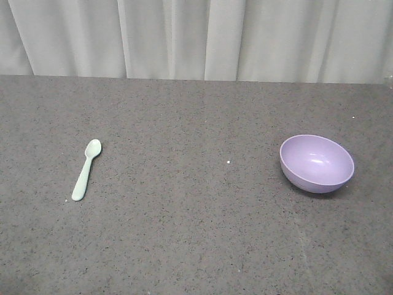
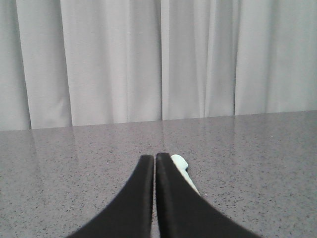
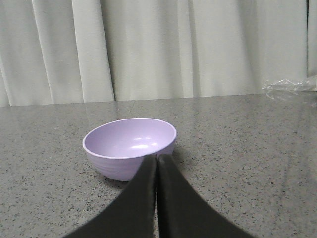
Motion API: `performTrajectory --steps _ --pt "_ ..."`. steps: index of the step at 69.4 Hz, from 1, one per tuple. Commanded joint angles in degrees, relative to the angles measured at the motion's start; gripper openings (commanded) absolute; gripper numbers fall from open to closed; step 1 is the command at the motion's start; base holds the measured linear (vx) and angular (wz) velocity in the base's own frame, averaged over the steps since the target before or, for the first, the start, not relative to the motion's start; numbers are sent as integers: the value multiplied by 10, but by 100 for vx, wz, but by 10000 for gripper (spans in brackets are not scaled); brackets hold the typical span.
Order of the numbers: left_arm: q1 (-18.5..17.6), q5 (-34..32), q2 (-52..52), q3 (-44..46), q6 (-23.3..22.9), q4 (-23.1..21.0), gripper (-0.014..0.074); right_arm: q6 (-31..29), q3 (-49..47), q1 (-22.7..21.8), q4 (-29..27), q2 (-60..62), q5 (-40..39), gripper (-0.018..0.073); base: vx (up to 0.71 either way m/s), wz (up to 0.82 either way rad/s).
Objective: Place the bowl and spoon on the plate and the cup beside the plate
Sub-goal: 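Lower the left gripper over the white spoon's handle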
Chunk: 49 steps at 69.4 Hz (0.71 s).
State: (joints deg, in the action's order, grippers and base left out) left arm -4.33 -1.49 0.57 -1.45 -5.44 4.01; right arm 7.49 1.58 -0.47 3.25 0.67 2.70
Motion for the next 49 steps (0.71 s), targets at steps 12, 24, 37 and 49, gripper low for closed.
performTrajectory --steps 12,24,37,49 --pt "0 -41 9 4 -5 -2 -6 -1 3 -3 4 5 -40 -11 0 0" --pt "0 -41 9 4 -5 -2 -6 -1 3 -3 4 5 -40 -11 0 0" --pt "0 -41 9 4 -5 -2 -6 -1 3 -3 4 5 -40 -11 0 0" --pt "0 -41 9 4 -5 -2 -6 -1 3 -3 4 5 -40 -11 0 0"
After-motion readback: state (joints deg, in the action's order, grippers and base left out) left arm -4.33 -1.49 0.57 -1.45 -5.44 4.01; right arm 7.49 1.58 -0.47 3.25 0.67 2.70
